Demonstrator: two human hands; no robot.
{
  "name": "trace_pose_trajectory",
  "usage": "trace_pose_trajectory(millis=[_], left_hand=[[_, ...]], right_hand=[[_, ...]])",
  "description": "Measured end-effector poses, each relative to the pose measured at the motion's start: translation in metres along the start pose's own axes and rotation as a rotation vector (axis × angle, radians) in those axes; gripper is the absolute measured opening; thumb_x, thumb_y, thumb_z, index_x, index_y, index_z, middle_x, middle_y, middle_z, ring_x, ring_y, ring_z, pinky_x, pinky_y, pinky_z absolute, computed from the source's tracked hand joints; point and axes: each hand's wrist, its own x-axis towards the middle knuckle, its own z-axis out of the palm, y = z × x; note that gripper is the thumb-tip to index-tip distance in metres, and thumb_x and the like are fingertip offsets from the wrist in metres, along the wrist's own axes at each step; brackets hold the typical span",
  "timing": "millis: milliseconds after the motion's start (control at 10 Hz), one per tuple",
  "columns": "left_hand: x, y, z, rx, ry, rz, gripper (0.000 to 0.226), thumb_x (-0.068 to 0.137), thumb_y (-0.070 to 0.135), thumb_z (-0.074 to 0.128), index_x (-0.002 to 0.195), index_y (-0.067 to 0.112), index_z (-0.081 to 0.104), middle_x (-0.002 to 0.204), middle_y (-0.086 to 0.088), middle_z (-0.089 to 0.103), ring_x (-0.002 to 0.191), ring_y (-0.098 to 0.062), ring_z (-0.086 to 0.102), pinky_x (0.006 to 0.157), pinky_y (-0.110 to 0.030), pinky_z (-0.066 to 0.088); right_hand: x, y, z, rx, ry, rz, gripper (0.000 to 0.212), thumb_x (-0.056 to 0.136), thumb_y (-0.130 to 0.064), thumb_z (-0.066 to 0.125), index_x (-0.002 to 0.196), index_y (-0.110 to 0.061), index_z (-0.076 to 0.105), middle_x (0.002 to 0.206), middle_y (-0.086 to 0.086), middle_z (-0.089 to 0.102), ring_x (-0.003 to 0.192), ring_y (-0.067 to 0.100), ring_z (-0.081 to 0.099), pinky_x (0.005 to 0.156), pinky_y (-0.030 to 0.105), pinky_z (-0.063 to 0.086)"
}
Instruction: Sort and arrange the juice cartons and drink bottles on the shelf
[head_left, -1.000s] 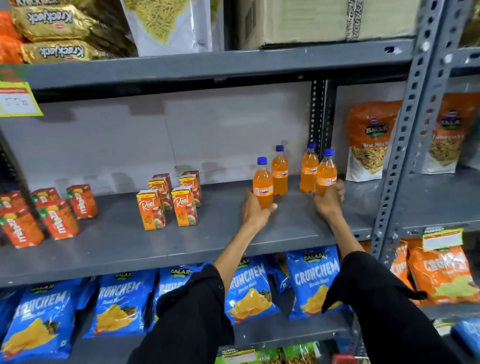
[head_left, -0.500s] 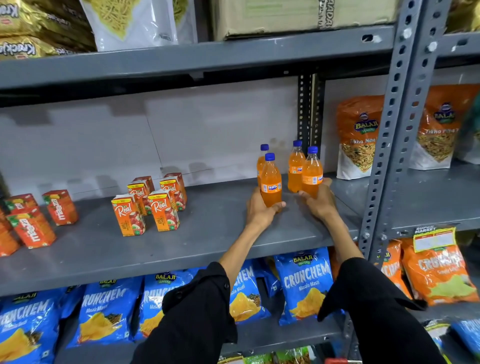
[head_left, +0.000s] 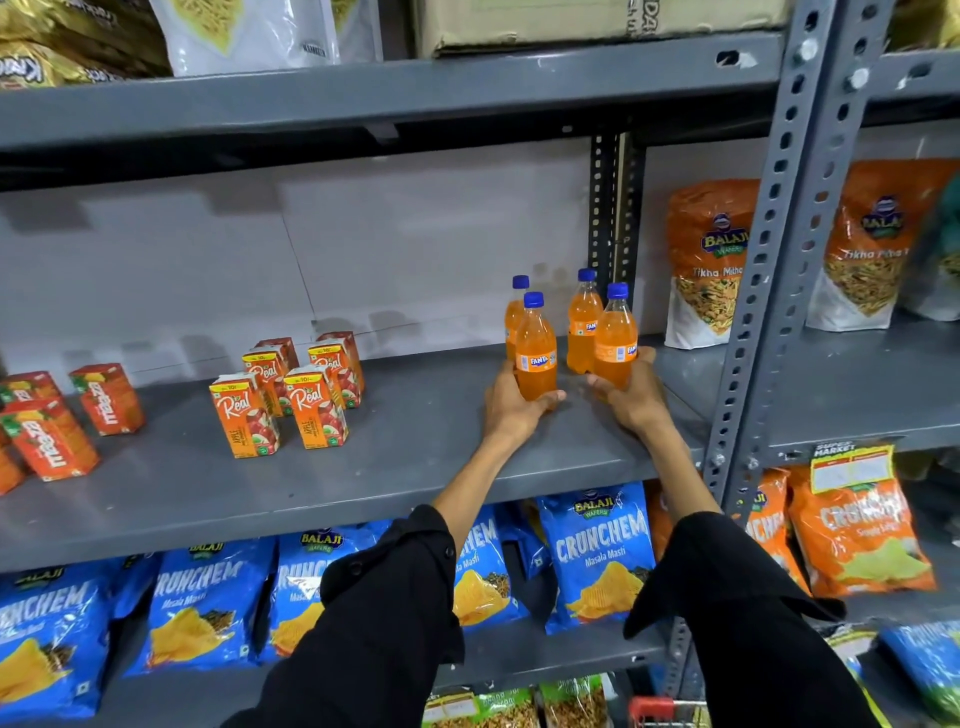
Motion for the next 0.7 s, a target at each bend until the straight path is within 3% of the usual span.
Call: trace_pose_trajectory(millis=[200,300,400,500,600,700], left_hand=[[-0.002,0.001,-0.001,0.014,-0.013,0.009,0.075,0.08,0.032,0.085,0.142,0.014,0.045,0.139,-0.01,0.06,0.126,-0.03,0.058,0.103,-0.041,0.048],[-0.009,0.002,-0.008,0.048,-0.083,0.011,0.084,0.079,0.036,0.085,0.145,0.014,0.039,0.142,-0.01,0.057,0.129,-0.03,0.056,0.105,-0.043,0.047],[-0.018,-0.004,-0.023,0.095,-0.12,0.035,0.082,0.084,0.041,0.08,0.147,0.014,0.035,0.146,-0.009,0.053,0.133,-0.029,0.053,0.106,-0.043,0.046],[-0.043,-0.02,-0.06,0.263,-0.12,0.168,0.073,0.097,0.046,0.061,0.153,0.01,0.03,0.157,-0.011,0.041,0.143,-0.028,0.041,0.114,-0.042,0.037],[-0.068,-0.039,-0.096,0.435,-0.052,0.315,0.069,0.103,0.049,0.046,0.157,0.01,0.027,0.163,-0.011,0.032,0.15,-0.028,0.03,0.121,-0.046,0.028],[-0.096,-0.069,-0.148,0.604,0.099,0.58,0.066,0.105,0.049,0.031,0.157,0.007,0.029,0.166,-0.011,0.027,0.155,-0.025,0.02,0.124,-0.048,0.021]], right_hand=[[0.0,0.002,0.002,-0.046,0.003,-0.005,0.063,0.089,-0.021,0.071,0.136,-0.005,0.031,0.137,0.016,0.053,0.129,0.033,0.051,0.098,0.037,0.04],[-0.007,0.004,0.003,-0.037,-0.005,-0.03,0.091,0.083,-0.038,0.075,0.147,-0.006,0.018,0.147,0.015,0.046,0.138,0.034,0.043,0.11,0.044,0.037],[-0.017,0.012,0.008,-0.104,0.039,-0.026,0.111,0.073,-0.067,0.068,0.151,-0.012,0.012,0.148,0.018,0.045,0.136,0.037,0.045,0.109,0.054,0.041],[-0.074,-0.006,0.022,-0.205,0.238,-0.15,0.079,0.09,-0.046,0.061,0.148,-0.008,0.023,0.14,0.02,0.047,0.127,0.036,0.049,0.102,0.048,0.047],[-0.124,-0.023,0.05,-0.239,0.331,-0.301,0.065,0.098,-0.036,0.055,0.148,-0.006,0.028,0.146,0.02,0.043,0.134,0.035,0.043,0.108,0.046,0.042],[-0.169,-0.041,0.096,-0.395,0.218,-0.541,0.066,0.1,-0.039,0.049,0.151,-0.003,0.029,0.157,0.02,0.032,0.146,0.033,0.032,0.119,0.042,0.03]])
